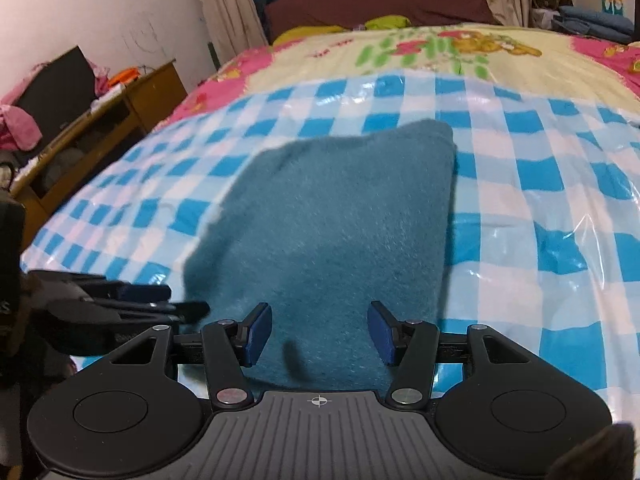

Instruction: Fold small clothes

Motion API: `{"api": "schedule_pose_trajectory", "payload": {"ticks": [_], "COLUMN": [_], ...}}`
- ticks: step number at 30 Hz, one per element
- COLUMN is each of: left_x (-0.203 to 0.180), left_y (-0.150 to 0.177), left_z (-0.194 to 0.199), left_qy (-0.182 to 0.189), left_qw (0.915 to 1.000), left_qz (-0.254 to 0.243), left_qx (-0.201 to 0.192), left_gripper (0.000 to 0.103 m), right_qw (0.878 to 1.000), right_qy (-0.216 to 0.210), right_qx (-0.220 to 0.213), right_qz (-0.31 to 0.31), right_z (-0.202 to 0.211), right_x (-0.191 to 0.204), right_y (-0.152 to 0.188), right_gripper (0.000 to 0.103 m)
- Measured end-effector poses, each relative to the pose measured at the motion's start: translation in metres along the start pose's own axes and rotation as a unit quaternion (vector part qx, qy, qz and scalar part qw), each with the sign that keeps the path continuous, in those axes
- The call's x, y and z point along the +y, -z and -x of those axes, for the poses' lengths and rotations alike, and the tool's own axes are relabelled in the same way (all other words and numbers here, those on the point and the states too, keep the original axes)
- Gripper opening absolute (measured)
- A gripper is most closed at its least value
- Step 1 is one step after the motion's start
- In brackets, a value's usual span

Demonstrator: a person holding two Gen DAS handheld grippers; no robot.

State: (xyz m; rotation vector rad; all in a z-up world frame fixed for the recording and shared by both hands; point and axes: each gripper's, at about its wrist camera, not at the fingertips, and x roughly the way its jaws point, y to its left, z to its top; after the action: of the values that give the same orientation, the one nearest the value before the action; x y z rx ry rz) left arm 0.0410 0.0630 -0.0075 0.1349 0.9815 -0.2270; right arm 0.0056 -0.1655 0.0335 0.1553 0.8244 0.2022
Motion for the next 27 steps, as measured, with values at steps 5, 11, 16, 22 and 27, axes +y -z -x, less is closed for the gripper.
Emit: {"api": "schedule_pose_trajectory", "payload": {"ticks": [5, 11, 16, 22, 27], "left_x": [0.001, -0.014, -0.025, -0.036, -0.037], "left_y": [0.008, 0.022, 0.034, 0.043, 0.045], "left_z": [0.007, 0.027, 0.039, 0.048, 0.048], "left_qy": [-0.005, -0.031, -0.012, -0.024, -0.03], "left_qw": [0.9998, 0.9989, 0.9991, 0.9983, 0.9982], "left_qz": [0.017, -0.014, -0.023, -0.034, -0.029], "left_qx": [-0.006, -0.031, -0.033, -0.042, -0.043], "left_gripper": [0.06, 0.071, 0.081, 0.087, 0.091], "right_qw": [1.0, 1.0, 1.0, 0.999, 0.999], "right_qy": [0.01, 0.014, 0.012, 0.015, 0.015], "right_qx": [-0.006, 0.0, 0.01, 0.017, 0.019], "right_qz": [-0.01, -0.02, -0.025, -0.032, -0.038], "right_z": [0.012, 0.022, 0.023, 0.026, 0.028], "right_x": [-0.001, 0.001, 0.005, 0.005, 0.003], "right_y": [0.007, 0.021, 0.035, 0.047, 0.054], "right_gripper": [0.053, 0.053, 0.054, 0.058, 0.058]}}
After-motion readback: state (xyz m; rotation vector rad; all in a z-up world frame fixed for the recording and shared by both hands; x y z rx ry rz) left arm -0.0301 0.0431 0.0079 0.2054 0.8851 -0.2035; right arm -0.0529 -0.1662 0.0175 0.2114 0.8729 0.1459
